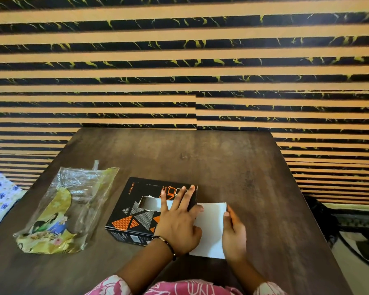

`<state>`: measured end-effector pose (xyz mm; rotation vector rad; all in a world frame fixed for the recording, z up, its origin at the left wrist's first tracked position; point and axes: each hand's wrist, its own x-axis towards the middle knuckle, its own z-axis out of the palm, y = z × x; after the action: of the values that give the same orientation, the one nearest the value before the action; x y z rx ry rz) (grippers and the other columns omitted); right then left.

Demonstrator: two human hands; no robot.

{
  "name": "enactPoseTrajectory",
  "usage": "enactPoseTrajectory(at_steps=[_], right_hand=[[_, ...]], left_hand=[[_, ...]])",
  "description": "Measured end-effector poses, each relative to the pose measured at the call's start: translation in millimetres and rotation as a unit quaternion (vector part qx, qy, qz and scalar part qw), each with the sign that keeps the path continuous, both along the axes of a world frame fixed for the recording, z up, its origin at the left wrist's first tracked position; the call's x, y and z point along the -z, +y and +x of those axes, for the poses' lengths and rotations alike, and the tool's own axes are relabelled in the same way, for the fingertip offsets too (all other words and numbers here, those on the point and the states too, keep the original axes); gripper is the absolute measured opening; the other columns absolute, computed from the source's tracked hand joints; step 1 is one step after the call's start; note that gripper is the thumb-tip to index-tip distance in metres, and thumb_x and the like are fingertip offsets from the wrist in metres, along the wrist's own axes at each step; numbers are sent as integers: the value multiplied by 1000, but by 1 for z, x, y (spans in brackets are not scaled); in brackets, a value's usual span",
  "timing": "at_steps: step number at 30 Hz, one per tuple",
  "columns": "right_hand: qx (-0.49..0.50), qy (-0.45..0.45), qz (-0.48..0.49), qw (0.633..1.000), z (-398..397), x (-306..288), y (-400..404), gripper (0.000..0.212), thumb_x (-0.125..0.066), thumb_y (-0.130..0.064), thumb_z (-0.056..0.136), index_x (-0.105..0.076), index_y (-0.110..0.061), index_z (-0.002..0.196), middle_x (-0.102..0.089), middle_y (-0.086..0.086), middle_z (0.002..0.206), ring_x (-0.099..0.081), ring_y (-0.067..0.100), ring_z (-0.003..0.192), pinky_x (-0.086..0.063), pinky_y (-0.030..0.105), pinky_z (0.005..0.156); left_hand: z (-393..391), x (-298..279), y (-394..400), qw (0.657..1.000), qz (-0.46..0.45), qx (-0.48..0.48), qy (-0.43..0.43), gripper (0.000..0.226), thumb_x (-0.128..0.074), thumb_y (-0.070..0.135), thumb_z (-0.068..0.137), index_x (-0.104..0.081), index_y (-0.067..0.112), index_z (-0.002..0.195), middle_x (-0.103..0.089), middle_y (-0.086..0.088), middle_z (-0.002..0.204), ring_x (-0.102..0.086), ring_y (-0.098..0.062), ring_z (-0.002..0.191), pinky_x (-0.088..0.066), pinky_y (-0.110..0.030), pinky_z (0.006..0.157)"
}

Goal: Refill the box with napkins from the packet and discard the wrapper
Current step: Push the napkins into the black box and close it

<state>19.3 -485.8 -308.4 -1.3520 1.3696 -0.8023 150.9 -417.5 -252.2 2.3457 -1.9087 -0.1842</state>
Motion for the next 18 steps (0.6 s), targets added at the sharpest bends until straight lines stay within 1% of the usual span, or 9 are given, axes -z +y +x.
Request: enactPoseTrajectory(at_steps=[3,5,7,10,13,15,16,17,18], right_hand=[[-56,-69,-19,996,15,-15,9,35,-44,-8,95,-52,-20,127,-59,-10,121,-55,9,114,-43,26,98],[-126,-53,-24,990,22,-22,15,40,-44,-9,94,-45,-29,129,-52,-26,116,-51,-6,109,-41,11,90],[-166,-31,-20,985,26,-24,17,42,-40,-15,97,-36,-31,135,-46,-28,114,-48,-10,104,-36,5,81],[-182,-13,-17,983,26,-27,15,44,-36,-17,98,-29,-25,141,-41,-18,120,-43,-1,109,-33,13,88],[-176,-32,4,984,24,-23,10,47,-39,-16,97,-28,-23,142,-42,-17,120,-43,3,114,-34,23,99],[-167,-60,33,984,23,-20,9,47,-42,-16,96,-29,-26,141,-45,-16,121,-46,11,121,-38,39,107],[-160,-80,50,983,23,-19,9,47,-43,-15,96,-30,-26,140,-47,-13,122,-47,15,122,-40,45,106],[-151,-109,71,980,24,-18,9,45,-42,-13,96,-33,-26,139,-49,-9,123,-49,15,120,-43,46,103],[-143,-140,92,975,25,-18,10,41,-41,-11,96,-37,-25,135,-52,-6,122,-52,13,114,-48,40,97]], left_hand=[[0,1,1,1000,-13,1,3,55,-36,40,78,-32,33,132,2,0,157,6,-20,144,14,-61,108],[1,3,3,999,-46,-10,14,65,-29,43,77,-22,28,140,-7,2,157,-3,-19,144,10,-58,110],[2,6,5,998,-62,-16,18,73,-28,43,78,-11,21,145,-15,2,156,-8,-17,144,8,-54,112],[2,7,7,996,-81,-19,28,76,-30,44,78,-7,18,146,-24,2,153,-13,-16,143,4,-52,113],[3,8,6,996,-81,-16,31,76,-33,44,79,-10,18,146,-24,2,153,-13,-15,143,3,-51,113],[5,10,6,996,-85,-14,36,75,-35,44,78,-13,18,145,-23,1,153,-12,-15,143,5,-48,113],[6,9,5,995,-87,-14,41,75,-34,44,77,-14,19,145,-23,2,153,-12,-15,143,5,-46,114],[7,8,5,995,-86,-15,46,75,-30,45,75,-15,20,145,-22,2,154,-11,-14,143,5,-46,115],[7,7,4,995,-82,-14,49,76,-27,46,74,-14,21,145,-20,3,154,-9,-14,143,4,-45,115]])
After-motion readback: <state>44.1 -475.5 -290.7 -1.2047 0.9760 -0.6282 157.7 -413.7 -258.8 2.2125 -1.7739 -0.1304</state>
